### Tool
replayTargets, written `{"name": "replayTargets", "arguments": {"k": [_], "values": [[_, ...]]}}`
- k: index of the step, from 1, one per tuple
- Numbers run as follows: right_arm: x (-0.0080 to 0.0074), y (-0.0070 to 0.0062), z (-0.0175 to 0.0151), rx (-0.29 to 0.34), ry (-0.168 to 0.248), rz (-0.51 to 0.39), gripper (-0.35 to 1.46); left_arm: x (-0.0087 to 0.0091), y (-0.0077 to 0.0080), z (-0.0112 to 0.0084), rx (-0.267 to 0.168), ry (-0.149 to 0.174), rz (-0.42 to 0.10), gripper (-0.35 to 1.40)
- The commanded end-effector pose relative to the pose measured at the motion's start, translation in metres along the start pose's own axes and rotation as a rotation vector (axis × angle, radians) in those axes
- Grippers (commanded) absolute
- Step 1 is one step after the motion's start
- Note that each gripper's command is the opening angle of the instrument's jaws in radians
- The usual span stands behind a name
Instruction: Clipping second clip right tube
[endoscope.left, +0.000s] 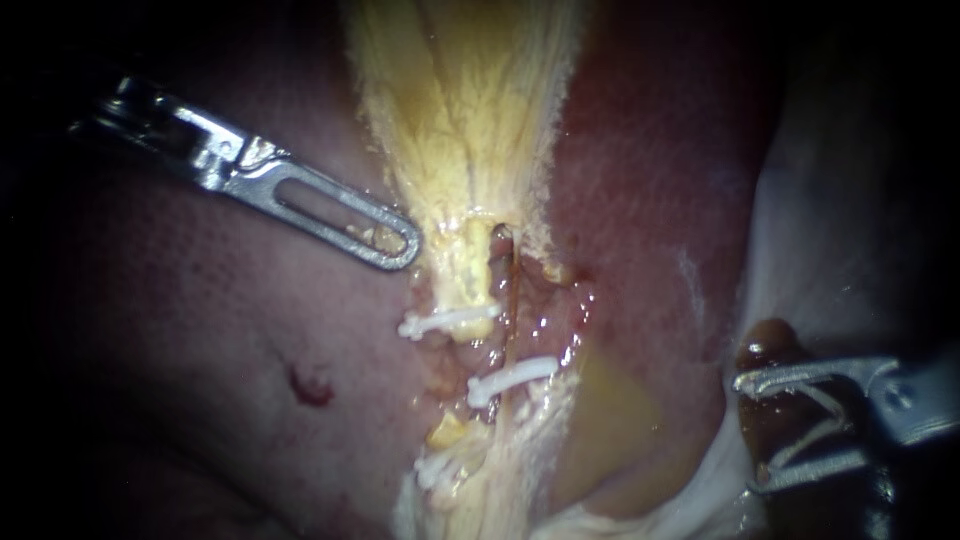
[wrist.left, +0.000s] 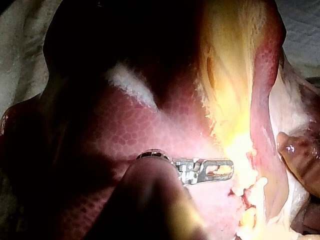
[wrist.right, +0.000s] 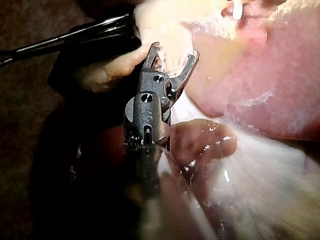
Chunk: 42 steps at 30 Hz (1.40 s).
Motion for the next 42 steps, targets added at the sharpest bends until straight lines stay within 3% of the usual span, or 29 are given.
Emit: {"name": "replayTargets", "arguments": {"k": [1,6,11,16,28,35,42], "values": [[0.0,0.0,0.0,0.0,0.0,0.001,0.5,0.0,0.0,0.0,0.0,0.0,0.0,-0.35],[0.0,0.0,0.0,-0.003,-0.001,0.001,0.5,0.0,-0.0003,-0.0005,0.002,0.002,-0.001,-0.35],[-0.0001,-0.0001,0.0,-0.003,0.0,0.007,0.49,-0.0014,-0.0012,-0.0041,0.008,-0.024,-0.009,-0.35],[-0.0001,-0.0001,0.0,-0.003,0.0,0.006,0.49,-0.0018,-0.0009,-0.007,-0.003,-0.038,-0.016,-0.35],[0.0001,0.0001,0.0003,-0.001,0.0,0.025,0.49,-0.002,-0.0008,-0.0077,-0.002,-0.047,-0.018,-0.35],[0.001,0.0016,0.0024,-0.003,0.001,0.089,0.49,-0.002,-0.0008,-0.0077,-0.002,-0.046,-0.018,-0.35],[0.0018,0.0045,0.0054,-0.029,0.005,0.173,0.49,-0.0019,-0.0008,-0.0078,-0.002,-0.046,-0.018,-0.35]]}}
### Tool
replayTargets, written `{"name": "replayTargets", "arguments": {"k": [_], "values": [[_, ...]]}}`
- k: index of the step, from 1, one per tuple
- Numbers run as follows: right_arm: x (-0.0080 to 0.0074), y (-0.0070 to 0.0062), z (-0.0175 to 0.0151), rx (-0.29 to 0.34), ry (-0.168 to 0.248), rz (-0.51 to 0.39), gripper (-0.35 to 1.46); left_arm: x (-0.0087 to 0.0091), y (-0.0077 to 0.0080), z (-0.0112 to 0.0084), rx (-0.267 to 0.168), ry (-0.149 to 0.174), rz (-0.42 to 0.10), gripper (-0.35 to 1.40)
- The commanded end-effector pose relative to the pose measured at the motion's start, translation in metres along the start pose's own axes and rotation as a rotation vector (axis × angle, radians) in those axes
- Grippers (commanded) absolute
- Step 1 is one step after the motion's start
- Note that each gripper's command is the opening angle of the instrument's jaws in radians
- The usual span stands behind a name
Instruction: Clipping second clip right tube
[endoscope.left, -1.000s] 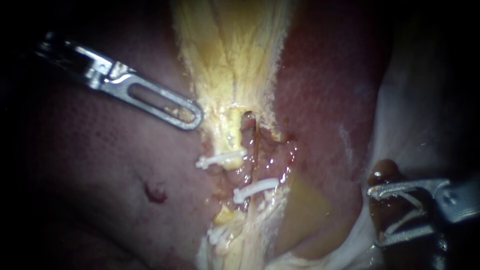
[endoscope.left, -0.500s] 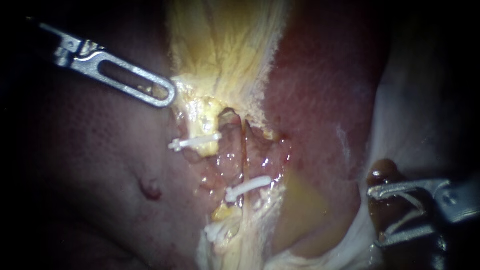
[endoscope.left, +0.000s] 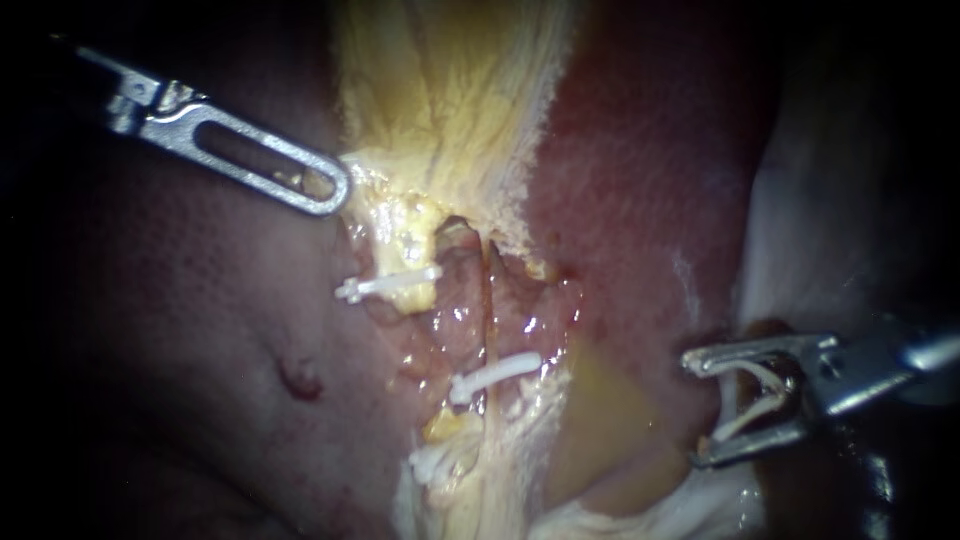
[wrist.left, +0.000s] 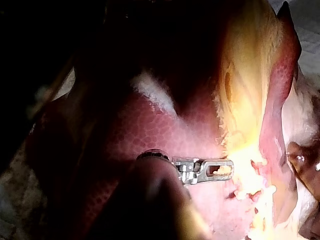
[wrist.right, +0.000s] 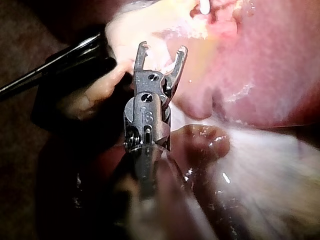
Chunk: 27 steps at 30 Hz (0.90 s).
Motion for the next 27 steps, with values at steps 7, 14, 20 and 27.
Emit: {"name": "replayTargets", "arguments": {"k": [7,14,20,27], "values": [[0.0009,0.0029,0.0032,0.013,0.034,0.115,0.49,0.0,0.0,0.0,0.0,0.0,0.001,-0.35],[0.0011,0.0046,0.0054,0.05,0.097,0.218,0.49,0.0001,0.0,0.0001,-0.001,0.0,0.001,-0.35],[0.0006,0.0056,0.0074,0.068,0.096,0.254,0.49,0.0001,0.0001,0.0001,-0.001,-0.001,0.001,-0.35],[0.0001,0.0068,0.0093,0.084,0.125,0.3,0.49,0.0001,0.0002,0.0002,-0.001,-0.001,0.002,-0.35]]}}
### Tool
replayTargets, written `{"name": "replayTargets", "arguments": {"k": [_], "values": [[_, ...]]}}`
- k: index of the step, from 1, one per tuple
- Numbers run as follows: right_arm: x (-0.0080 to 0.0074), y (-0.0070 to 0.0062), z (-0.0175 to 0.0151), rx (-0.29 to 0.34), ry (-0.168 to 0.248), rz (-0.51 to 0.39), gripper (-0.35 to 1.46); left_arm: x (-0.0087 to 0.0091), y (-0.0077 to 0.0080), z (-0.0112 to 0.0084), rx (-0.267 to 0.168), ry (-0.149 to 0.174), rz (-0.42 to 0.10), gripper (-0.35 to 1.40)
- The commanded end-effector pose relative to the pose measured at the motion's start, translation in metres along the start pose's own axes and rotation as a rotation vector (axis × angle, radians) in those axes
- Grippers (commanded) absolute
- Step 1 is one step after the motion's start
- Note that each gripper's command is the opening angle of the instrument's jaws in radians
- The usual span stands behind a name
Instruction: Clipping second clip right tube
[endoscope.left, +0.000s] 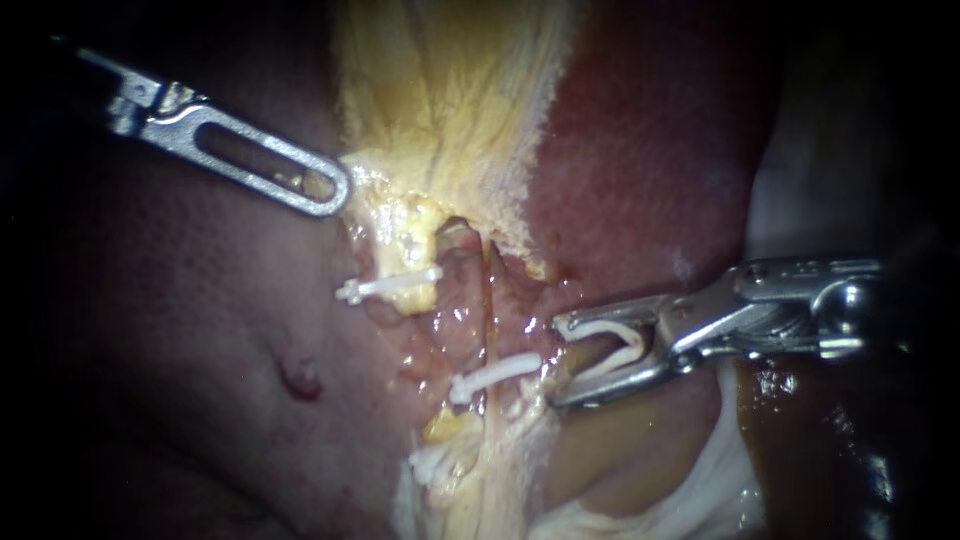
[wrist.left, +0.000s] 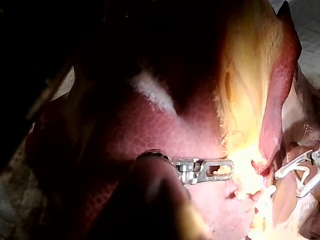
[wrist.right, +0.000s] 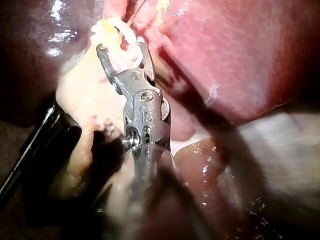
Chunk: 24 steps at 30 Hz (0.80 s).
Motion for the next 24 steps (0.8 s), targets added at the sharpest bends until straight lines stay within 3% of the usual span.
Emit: {"name": "replayTargets", "arguments": {"k": [1,13,24], "values": [[-0.0001,0.0002,0.0002,0.0,0.002,0.003,0.49,0.0,0.0,0.0,0.0,0.0,0.0,-0.35],[-0.0013,0.0034,0.0024,-0.014,0.004,0.043,0.49,0.0,0.0001,0.0001,-0.001,0.0,0.0,-0.35],[-0.0015,0.004,0.0041,0.007,0.014,0.064,0.49,0.0001,0.0001,0.0001,-0.001,-0.001,0.001,-0.35]]}}
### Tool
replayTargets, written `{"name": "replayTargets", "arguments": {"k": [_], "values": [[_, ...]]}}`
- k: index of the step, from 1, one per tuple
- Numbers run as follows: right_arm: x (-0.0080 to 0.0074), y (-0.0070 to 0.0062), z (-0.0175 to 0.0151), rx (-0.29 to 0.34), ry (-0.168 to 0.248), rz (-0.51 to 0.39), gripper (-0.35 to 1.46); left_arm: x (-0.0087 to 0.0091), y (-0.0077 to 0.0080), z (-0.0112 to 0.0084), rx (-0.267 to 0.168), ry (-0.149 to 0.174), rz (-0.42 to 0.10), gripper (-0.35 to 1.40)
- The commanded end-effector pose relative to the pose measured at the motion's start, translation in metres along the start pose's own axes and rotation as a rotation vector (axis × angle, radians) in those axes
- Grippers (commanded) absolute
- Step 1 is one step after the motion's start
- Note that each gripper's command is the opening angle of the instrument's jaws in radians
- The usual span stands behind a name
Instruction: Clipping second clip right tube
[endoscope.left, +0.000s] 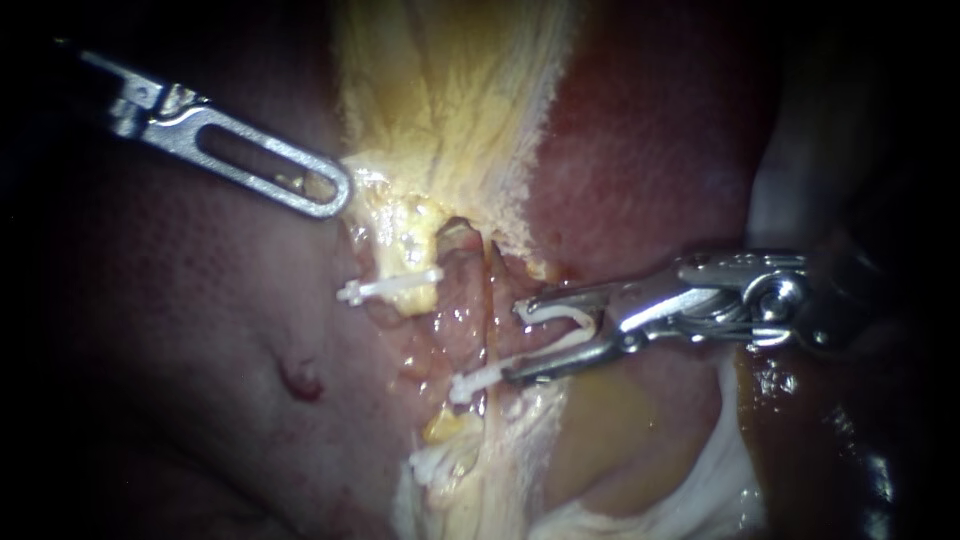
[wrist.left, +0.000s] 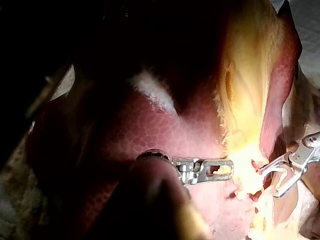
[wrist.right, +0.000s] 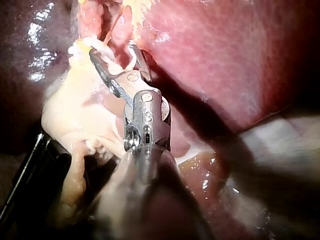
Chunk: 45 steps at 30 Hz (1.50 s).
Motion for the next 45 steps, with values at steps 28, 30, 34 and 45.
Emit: {"name": "replayTargets", "arguments": {"k": [28,30,34,45], "values": [[0.0002,0.0007,0.005,0.112,0.028,0.058,0.49,0.0,0.0,0.0003,-0.002,-0.001,0.0,-0.35],[0.0002,0.0006,0.0049,0.115,0.033,0.058,0.49,0.0,0.0,0.0003,-0.002,-0.001,0.0,-0.35],[0.0002,0.0002,0.0045,0.143,0.066,0.063,0.49,0.0001,0.0,0.0002,-0.001,-0.001,0.0,-0.35],[0.0019,-0.0039,0.0041,0.315,0.149,0.08,0.49,0.0001,0.0002,0.0002,-0.001,0.0,0.001,-0.35]]}}
